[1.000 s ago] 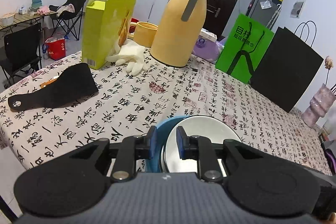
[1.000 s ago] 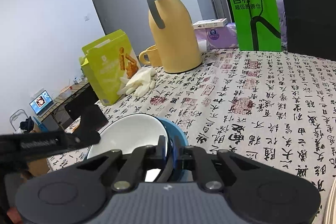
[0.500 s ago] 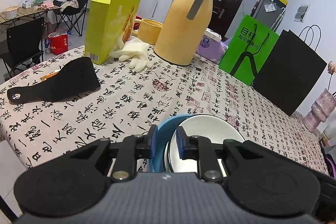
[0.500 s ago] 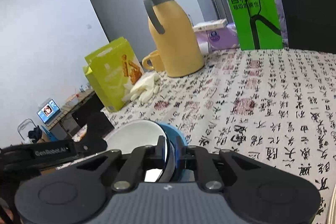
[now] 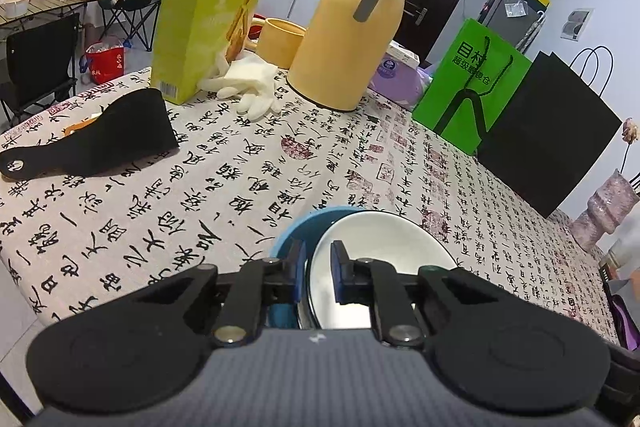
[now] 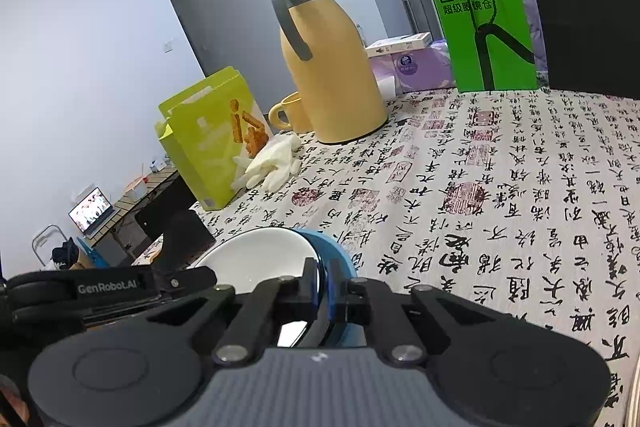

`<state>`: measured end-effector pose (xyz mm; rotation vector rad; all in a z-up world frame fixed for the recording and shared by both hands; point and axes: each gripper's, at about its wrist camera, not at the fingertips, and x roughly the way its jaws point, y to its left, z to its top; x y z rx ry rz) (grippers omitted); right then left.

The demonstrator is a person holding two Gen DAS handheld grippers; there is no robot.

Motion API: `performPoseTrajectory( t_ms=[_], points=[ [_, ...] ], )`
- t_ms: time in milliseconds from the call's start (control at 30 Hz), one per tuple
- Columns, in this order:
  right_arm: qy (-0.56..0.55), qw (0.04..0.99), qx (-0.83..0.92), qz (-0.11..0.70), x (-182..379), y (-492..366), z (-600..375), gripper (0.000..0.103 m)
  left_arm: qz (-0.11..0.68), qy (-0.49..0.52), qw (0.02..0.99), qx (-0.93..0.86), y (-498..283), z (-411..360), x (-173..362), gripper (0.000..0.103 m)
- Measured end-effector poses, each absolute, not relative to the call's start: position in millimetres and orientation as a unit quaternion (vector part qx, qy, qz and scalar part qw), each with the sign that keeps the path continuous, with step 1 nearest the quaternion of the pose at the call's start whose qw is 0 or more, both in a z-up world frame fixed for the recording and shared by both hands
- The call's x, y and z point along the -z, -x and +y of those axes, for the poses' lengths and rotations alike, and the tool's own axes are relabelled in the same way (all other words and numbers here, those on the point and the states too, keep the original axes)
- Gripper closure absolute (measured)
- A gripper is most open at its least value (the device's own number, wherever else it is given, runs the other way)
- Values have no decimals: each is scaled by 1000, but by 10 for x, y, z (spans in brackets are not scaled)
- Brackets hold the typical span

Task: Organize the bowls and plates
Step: 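Open both grippers to release the small white bowl in the stack, then pull both open grippers back from the stacked bowls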

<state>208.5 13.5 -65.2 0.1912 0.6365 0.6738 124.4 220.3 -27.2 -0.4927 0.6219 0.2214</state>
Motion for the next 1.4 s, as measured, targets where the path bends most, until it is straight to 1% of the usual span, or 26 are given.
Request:
performPoseTrajectory(
  t_ms=[167, 200, 267, 300, 333, 367, 433, 467, 500, 533, 567, 600, 633, 667, 700, 733, 1033, 1400],
  points=[
    [-98, 889, -327, 306, 658, -2070, 116, 97, 307, 243, 913, -114, -1269, 2199, 261, 89],
    [-105, 886, -330, 308, 657, -2074, 95, 94, 308, 246, 912, -115, -1257, 2205, 258, 89],
    [-107, 888, -334, 297, 632, -2034, 57, 92, 309, 248, 910, -122, -1227, 2213, 238, 88],
    [-100, 892, -336, 284, 607, -1987, 45, 88, 308, 247, 911, -122, -1203, 2214, 220, 86],
    [-93, 896, -340, 272, 580, -1937, 32, 82, 303, 246, 912, -123, -1170, 2215, 202, 81],
    [-88, 898, -346, 257, 548, -1880, 13, 79, 298, 245, 914, -125, -1132, 2212, 179, 77],
    [-80, 902, -356, 231, 503, -1778, -27, 61, 285, 239, 919, -130, -1050, 2189, 123, 58],
    [-74, 904, -359, 218, 483, -1723, -45, 57, 279, 232, 922, -135, -1015, 2169, 94, 55],
    [-68, 906, -361, 209, 470, -1680, -63, 48, 272, 225, 926, -137, -976, 2144, 68, 50],
    [-63, 908, -361, 202, 461, -1640, -82, 39, 264, 220, 929, -136, -935, 2128, 47, 42],
    [-59, 909, -362, 197, 455, -1599, -110, 34, 256, 217, 932, -138, -886, 2112, 26, 36],
    [-57, 910, -362, 194, 449, -1573, -128, 24, 247, 215, 935, -140, -844, 2099, 6, 23],
    [-56, 911, -362, 190, 449, -1544, -153, 14, 236, 212, 938, -142, -803, 2087, -15, 17],
    [-55, 911, -362, 187, 455, -1513, -177, 10, 224, 206, 942, -144, -749, 2069, -36, 14],
    [-53, 912, -361, 186, 456, -1487, -205, 3, 213, 201, 945, -145, -699, 2047, -51, 3],
    [-50, 913, -359, 186, 458, -1462, -229, 0, 201, 197, 949, -144, -648, 2026, -60, 0],
    [-55, 918, -347, 184, 515, -1223, -487, 0, 159, 193, 953, -173, -269, 1960, -37, 0],
    [-53, 921, -342, 180, 568, -965, -699, 0, 142, 175, 955, -192, 156, 1881, 45, 0]
  ],
)
